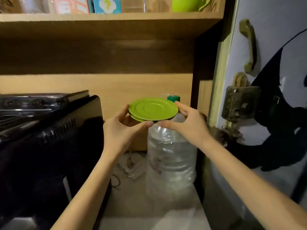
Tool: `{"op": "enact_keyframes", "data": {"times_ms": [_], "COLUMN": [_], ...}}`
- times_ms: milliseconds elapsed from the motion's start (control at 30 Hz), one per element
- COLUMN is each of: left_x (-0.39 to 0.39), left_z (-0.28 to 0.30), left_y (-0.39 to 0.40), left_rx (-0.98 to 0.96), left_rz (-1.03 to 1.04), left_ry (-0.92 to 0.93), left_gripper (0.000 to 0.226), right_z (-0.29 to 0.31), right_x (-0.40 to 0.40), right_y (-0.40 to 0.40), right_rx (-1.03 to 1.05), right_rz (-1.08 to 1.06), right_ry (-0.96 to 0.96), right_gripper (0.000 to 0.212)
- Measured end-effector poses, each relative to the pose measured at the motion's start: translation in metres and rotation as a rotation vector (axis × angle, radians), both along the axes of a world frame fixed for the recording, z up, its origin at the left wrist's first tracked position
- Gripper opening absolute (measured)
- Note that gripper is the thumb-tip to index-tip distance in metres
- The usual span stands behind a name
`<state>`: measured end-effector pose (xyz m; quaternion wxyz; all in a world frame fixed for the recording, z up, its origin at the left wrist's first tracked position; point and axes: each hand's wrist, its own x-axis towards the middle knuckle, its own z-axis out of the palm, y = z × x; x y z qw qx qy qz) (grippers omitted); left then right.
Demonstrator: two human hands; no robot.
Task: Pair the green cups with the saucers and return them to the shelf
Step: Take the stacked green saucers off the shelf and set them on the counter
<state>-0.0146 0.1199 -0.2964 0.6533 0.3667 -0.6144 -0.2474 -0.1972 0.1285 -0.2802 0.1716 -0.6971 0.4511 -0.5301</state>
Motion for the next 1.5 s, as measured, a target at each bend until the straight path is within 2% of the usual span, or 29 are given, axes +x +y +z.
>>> {"op": "enact_keyframes", "data": {"times_ms": [200,333,500,567,700,867,1033,1300,1500], "left_x": [0.009,0.018,0.023,0.026,0.036,0.046,0.046,0.045,0.044], "left_z": [-0.083,-0.145,-0.211,-0.232,-0.266,-0.299,-0.323,-0.342,-0.341], "left_y": [0.016,0.029,0.046,0.053,0.063,0.066,0.065,0.066,0.070], "left_rx": [0.166,0.302,0.476,0.521,0.666,0.764,0.767,0.815,0.812], "left_rz": [-0.064,-0.073,-0.046,-0.033,0.022,0.072,0.098,0.087,0.104], "left_ry": [0.010,-0.014,0.000,-0.025,-0.132,-0.197,-0.186,-0.198,-0.201], "left_gripper": [0.088,0.101,0.095,0.096,0.116,0.113,0.085,0.100,0.096], "right_z": [-0.086,-0.148,-0.221,-0.244,-0.282,-0.316,-0.336,-0.359,-0.361], "right_x": [0.005,0.015,0.024,0.027,0.034,0.044,0.045,0.046,0.047], "right_y": [0.013,0.021,0.028,0.030,0.034,0.035,0.031,0.029,0.028], "right_rx": [0.144,0.259,0.468,0.541,0.605,0.659,0.710,0.708,0.666], "right_rz": [0.023,-0.025,-0.037,-0.022,0.001,0.024,0.024,0.030,0.051], "right_ry": [-0.068,-0.032,-0.029,-0.023,0.000,0.022,0.047,0.127,0.215], "right_gripper": [0.071,0.091,0.102,0.101,0.099,0.097,0.098,0.103,0.100]}}
